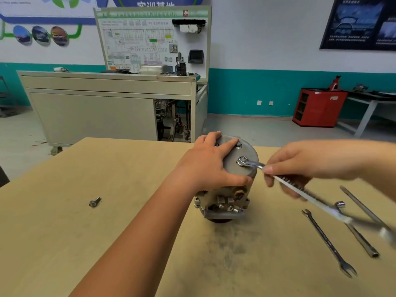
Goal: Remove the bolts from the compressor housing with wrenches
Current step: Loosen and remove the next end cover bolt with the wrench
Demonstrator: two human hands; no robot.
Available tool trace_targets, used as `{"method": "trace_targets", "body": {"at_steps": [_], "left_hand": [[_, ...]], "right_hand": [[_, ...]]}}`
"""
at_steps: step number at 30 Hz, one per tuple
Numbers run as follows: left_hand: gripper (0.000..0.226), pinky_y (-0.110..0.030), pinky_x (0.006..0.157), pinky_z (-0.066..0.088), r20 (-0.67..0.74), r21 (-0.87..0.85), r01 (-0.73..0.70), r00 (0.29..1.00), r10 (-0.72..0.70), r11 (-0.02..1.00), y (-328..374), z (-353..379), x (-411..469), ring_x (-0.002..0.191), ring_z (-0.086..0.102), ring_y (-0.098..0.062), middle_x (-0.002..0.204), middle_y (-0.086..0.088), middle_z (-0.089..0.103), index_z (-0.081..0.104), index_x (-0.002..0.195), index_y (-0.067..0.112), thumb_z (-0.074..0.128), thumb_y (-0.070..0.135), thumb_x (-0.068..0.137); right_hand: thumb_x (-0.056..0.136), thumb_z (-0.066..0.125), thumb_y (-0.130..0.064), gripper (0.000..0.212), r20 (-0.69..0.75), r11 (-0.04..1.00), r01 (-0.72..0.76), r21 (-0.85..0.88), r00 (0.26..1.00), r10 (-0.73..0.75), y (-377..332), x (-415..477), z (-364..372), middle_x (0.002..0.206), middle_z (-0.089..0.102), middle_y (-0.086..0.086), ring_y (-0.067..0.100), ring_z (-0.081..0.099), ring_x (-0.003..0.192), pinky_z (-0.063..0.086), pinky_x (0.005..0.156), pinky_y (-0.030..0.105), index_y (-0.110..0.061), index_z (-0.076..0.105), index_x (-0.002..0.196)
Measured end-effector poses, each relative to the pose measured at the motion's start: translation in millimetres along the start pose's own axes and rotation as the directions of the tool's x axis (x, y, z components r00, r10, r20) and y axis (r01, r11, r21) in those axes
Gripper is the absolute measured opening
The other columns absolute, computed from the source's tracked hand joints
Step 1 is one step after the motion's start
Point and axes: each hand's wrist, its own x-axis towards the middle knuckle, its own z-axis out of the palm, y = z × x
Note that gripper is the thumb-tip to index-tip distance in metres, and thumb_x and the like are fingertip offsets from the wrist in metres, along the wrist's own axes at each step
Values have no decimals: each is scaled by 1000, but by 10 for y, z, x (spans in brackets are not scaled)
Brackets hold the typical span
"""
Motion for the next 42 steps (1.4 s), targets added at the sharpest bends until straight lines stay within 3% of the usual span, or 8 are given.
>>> {"method": "trace_targets", "body": {"at_steps": [3, 7, 13, 20, 30, 36, 39, 42], "left_hand": [[97, -42, 112, 26, 0, -1, -1, 1000, 1, 1000, 33, -2, 8, 141, 11, -20, 155, 4, 14, 19, 150, 39, 56, 76, 69], [96, -42, 110, 28, 6, 24, -11, 1000, 11, 1000, 92, -2, 34, 140, 11, -20, 154, 2, 15, 19, 150, 38, 56, 76, 70], [96, -41, 110, 29, 5, 11, 4, 1000, -4, 1000, 36, -5, 14, 141, 10, -18, 154, 5, 13, 18, 150, 39, 56, 76, 70], [97, -40, 113, 24, 23, 4, 7, 1000, -7, 1000, 27, -13, 4, 142, 10, -18, 156, 4, 12, 17, 151, 38, 56, 74, 70], [86, -39, 111, 26, 37, 12, 3, 999, -4, 1000, 33, -37, 6, 142, 9, -19, 156, 0, 11, 15, 151, 38, 51, 57, 76], [87, -39, 110, 27, 25, 13, -6, 1000, 5, 1000, 36, -21, 5, 142, 9, -19, 155, 1, 12, 16, 151, 37, 51, 59, 74], [95, -39, 112, 26, 11, 6, -11, 1000, 11, 1000, 27, -7, -3, 142, 10, -18, 155, 2, 14, 18, 151, 37, 52, 72, 69], [100, -39, 112, 25, -5, -2, -16, 1000, 16, 1000, -3, -2, -7, 142, 11, -18, 155, 4, 15, 19, 150, 38, 56, 79, 67]], "right_hand": [[87, 50, -46, 25, -207, 889, -25, -456, 975, -79, 53, 81, -334, 62, 62, -12, 2, 55, 57, 43, 58, 18, -29, 68, 84], [86, 53, -43, 18, -303, 827, 50, -560, 917, -260, 194, 217, -470, 80, 61, -10, 6, 52, 72, 38, 60, 21, -34, 67, 96], [94, 49, -27, 18, -419, 986, 169, 4, 895, -151, 335, 102, -317, 73, 71, -7, 4, 67, 67, 50, 62, 22, -22, 65, 89], [75, 54, -27, 35, -59, 704, 164, 692, 983, -172, 74, -32, 317, 94, 72, 18, 25, 73, 71, 57, 55, 26, -2, 53, 99], [97, 39, -16, 20, -29, 569, 125, 813, 984, -174, -86, 76, 564, 75, 72, 15, 18, 66, 47, 53, 46, 24, -5, 55, 94], [98, 38, -18, 22, -25, 594, 114, 797, 987, -156, -76, 103, 549, 64, 68, 15, 16, 59, 37, 49, 40, 22, -4, 55, 93], [99, 38, -23, 24, 27, 762, 90, 641, 990, -140, -27, 92, 467, 61, 67, 12, 14, 57, 36, 48, 39, 22, -6, 53, 90], [96, 41, -32, 28, 81, 968, 36, 250, 995, -58, 16, 58, 160, 57, 64, 4, 13, 56, 41, 45, 44, 19, -12, 56, 83]]}}
